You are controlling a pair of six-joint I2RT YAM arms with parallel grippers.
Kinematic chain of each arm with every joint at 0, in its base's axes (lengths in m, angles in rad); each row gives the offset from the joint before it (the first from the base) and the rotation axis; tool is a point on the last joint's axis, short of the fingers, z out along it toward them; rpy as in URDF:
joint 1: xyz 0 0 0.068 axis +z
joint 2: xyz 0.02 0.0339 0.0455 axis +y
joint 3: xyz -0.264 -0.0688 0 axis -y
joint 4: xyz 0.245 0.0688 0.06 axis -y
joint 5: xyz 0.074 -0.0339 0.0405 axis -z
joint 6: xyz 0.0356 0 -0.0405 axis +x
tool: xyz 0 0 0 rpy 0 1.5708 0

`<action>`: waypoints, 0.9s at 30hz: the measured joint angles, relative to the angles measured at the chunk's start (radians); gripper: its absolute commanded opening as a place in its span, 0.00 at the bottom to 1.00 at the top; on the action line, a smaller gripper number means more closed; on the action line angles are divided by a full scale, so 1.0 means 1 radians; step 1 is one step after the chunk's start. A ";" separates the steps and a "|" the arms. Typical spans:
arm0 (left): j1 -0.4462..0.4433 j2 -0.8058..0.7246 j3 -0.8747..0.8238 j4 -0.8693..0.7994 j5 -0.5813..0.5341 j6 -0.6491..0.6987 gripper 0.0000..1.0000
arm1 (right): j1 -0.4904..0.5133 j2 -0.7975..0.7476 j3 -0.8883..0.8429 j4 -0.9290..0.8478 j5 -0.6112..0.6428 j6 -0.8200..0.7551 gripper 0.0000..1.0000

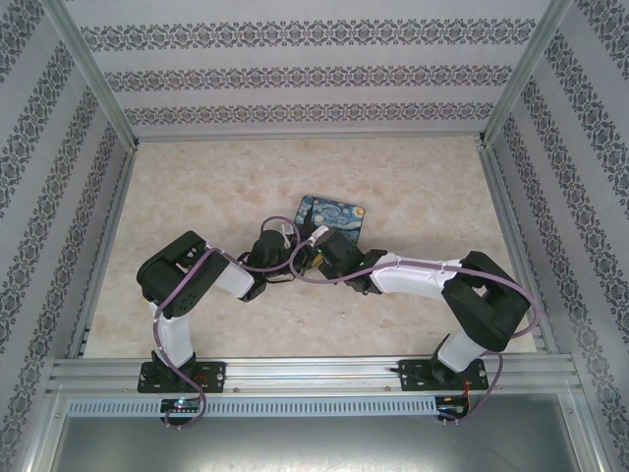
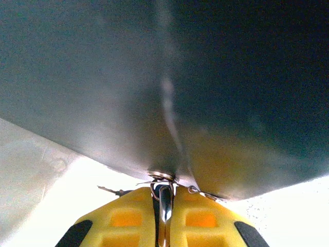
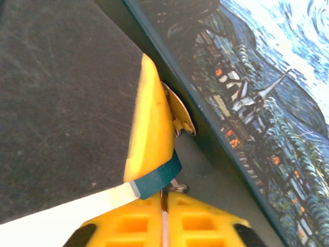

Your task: Unlock a padlock with a key

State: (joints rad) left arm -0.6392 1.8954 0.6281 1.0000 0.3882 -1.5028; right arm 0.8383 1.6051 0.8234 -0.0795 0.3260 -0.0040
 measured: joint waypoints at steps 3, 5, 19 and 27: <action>0.000 0.000 0.000 0.000 -0.002 0.000 0.00 | -0.003 0.001 0.002 -0.001 -0.006 0.008 0.00; 0.000 0.000 0.000 -0.002 -0.004 0.001 0.00 | -0.013 0.001 0.002 0.000 -0.029 0.022 0.00; -0.002 -0.002 -0.002 0.017 0.023 0.003 0.00 | -0.222 -0.134 -0.068 0.121 -0.526 0.312 0.28; -0.002 -0.002 -0.009 0.013 0.038 0.013 0.00 | -0.222 -0.237 -0.143 0.191 -0.564 0.406 0.33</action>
State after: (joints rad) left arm -0.6415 1.8935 0.6193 1.0130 0.4263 -1.4895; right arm 0.6167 1.3678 0.6804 0.1116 -0.2379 0.4023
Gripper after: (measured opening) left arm 0.083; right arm 0.327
